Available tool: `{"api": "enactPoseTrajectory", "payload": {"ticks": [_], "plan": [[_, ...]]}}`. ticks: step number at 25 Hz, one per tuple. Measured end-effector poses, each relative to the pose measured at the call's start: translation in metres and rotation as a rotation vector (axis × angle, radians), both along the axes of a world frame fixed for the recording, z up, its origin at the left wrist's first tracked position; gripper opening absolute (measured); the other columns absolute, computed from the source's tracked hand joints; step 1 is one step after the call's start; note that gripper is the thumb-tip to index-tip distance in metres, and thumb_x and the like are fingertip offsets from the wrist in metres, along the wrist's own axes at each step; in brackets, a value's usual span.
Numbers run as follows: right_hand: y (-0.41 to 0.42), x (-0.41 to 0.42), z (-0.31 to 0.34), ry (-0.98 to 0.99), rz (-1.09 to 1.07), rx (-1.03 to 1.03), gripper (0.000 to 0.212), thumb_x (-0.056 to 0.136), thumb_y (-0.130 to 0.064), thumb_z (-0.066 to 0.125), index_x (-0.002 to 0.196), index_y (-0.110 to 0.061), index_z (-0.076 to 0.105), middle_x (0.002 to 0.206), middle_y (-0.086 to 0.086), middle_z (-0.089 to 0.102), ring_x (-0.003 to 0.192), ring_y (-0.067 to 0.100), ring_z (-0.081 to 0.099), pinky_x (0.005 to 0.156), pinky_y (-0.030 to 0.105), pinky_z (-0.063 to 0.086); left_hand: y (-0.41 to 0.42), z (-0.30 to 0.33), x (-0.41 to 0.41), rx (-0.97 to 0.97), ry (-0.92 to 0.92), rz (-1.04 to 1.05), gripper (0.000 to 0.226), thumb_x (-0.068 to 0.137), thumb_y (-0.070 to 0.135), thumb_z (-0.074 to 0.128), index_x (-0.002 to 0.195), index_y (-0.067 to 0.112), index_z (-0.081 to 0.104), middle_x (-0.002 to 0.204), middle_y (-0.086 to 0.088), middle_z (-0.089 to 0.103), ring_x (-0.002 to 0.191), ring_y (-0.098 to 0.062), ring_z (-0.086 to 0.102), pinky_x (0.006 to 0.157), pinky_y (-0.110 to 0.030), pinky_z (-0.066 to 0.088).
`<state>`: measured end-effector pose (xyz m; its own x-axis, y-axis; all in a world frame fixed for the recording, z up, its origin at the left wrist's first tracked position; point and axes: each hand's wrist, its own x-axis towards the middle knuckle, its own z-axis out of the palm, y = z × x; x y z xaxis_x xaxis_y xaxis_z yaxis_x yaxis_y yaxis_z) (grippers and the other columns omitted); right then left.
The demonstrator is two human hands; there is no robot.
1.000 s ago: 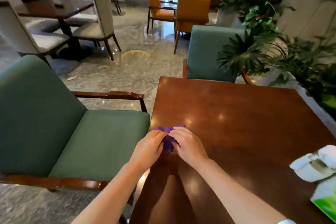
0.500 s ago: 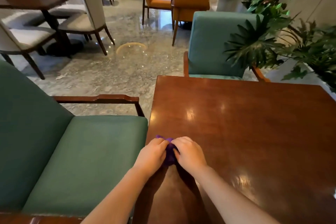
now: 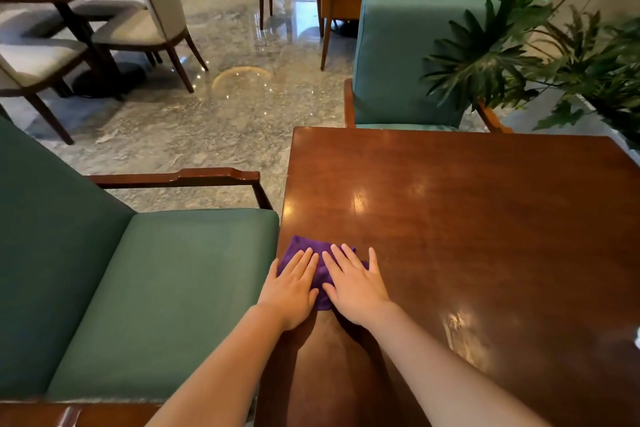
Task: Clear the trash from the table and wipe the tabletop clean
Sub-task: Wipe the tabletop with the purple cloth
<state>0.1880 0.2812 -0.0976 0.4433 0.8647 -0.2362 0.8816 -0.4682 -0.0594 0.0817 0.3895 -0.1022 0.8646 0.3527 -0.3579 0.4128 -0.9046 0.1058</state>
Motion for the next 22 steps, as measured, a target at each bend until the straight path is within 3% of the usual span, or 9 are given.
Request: {"api": "enactPoseTrajectory", "payload": {"ticks": [2,4,6,8,12,22], "plan": [[-0.001,-0.001,0.02,-0.001,-0.015,-0.002,0.054,0.098,-0.04,0.031,0.148,-0.024,0.014,0.156,0.006,0.014,0.143,0.023,0.005,0.111,0.057,-0.003,-0.005,0.018,0.0,0.0,0.003,0.022,0.064,0.099,0.039,0.032,0.15,0.018,-0.001,0.16,-0.002,-0.001,0.145,-0.017,-0.002,0.116,-0.045,0.002],[-0.01,-0.004,0.046,-0.007,-0.029,0.026,0.049,0.097,-0.036,0.037,0.143,-0.023,0.027,0.149,0.007,0.031,0.14,0.025,0.018,0.112,0.056,0.003,-0.011,0.043,-0.003,0.029,-0.042,0.028,0.063,0.095,0.039,0.041,0.149,0.016,0.017,0.157,-0.008,0.018,0.144,-0.022,0.014,0.114,-0.044,0.013],[-0.029,-0.012,0.076,-0.026,-0.05,0.069,0.039,0.093,-0.032,0.042,0.131,-0.02,0.043,0.134,0.008,0.047,0.129,0.026,0.036,0.11,0.05,0.016,-0.025,0.069,-0.009,0.089,-0.117,0.012,0.048,0.09,0.038,0.046,0.131,0.013,0.044,0.139,-0.009,0.046,0.13,-0.025,0.038,0.104,-0.038,0.031],[-0.052,-0.021,0.103,-0.052,-0.092,0.087,0.031,0.09,-0.031,0.045,0.118,-0.018,0.051,0.121,0.009,0.054,0.117,0.028,0.046,0.101,0.043,0.029,-0.044,0.093,-0.017,0.107,-0.176,0.028,0.035,0.088,0.038,0.049,0.111,0.013,0.055,0.12,-0.008,0.058,0.114,-0.026,0.051,0.09,-0.034,0.039],[-0.111,-0.046,0.144,-0.073,-0.206,0.111,0.028,0.089,-0.033,0.046,0.11,-0.017,0.056,0.113,0.008,0.058,0.11,0.029,0.053,0.091,0.039,0.038,-0.091,0.129,-0.037,0.117,-0.264,0.014,0.03,0.088,0.036,0.049,0.102,0.012,0.06,0.11,-0.008,0.064,0.103,-0.029,0.058,0.08,-0.034,0.042],[-0.278,-0.043,0.162,-0.141,-0.436,0.194,0.032,0.091,-0.034,0.044,0.118,-0.02,0.053,0.116,0.003,0.058,0.11,0.025,0.052,0.094,0.04,0.037,-0.238,0.135,-0.021,0.115,-0.511,-0.127,0.033,0.088,0.035,0.05,0.109,0.013,0.06,0.106,-0.006,0.062,0.103,-0.028,0.058,0.081,-0.036,0.043]]}}
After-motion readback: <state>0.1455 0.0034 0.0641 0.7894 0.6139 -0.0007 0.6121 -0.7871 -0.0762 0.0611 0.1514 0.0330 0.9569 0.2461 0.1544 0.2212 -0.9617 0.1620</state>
